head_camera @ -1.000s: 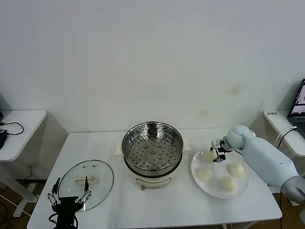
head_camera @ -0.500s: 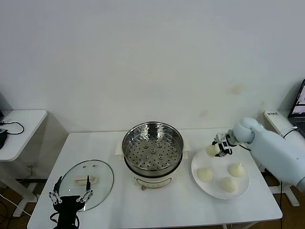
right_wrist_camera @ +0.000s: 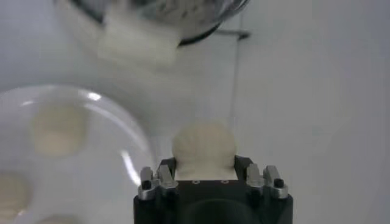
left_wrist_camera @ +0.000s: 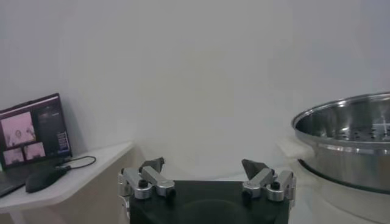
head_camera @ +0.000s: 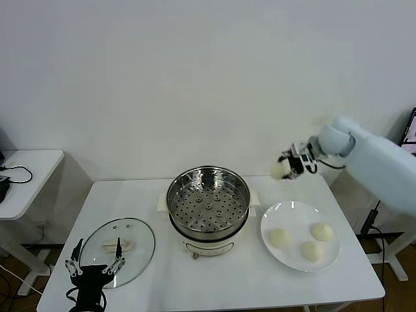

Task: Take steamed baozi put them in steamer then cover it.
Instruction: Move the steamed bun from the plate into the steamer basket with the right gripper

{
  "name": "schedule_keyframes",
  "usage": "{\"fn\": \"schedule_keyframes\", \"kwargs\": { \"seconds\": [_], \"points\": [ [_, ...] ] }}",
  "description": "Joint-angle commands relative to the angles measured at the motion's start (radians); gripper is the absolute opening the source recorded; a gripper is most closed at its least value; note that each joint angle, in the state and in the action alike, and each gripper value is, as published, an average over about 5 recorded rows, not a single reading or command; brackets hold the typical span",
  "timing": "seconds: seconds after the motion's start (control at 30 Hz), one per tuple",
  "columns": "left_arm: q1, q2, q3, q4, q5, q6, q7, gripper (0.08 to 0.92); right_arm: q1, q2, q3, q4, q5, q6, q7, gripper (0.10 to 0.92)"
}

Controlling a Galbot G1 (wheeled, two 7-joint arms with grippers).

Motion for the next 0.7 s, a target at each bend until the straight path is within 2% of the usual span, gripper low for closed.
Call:
{"fn": "schedule_keyframes", "kwargs": {
  "seconds": [0.03, 0.2, 0.37, 0.7],
  "points": [
    [-0.002, 0.008, -0.008, 0.001, -0.008, 0.0, 0.001, 0.823, 0.241, 0.14, -0.173, 0.007, 0.113, 0.002, 0.03, 0.594],
    [-0.01, 0.02, -0.022, 0.002, -0.02, 0.003, 0.003, 0.823, 0.257, 0.27, -0.236, -0.013, 0.16, 0.035, 0.076, 0.594],
    [-0.015, 0.029, -0.038, 0.006, -0.034, 0.004, 0.005, 0.823, 0.266, 0.385, -0.343, -0.049, 0.169, 0.139, 0.088, 0.594],
    [-0.018, 0.02, -0.056, 0.009, -0.048, 0.002, 0.003, 0.823, 0.204, 0.505, -0.431, -0.114, -0.021, 0.363, 0.071, 0.6]
  ]
}}
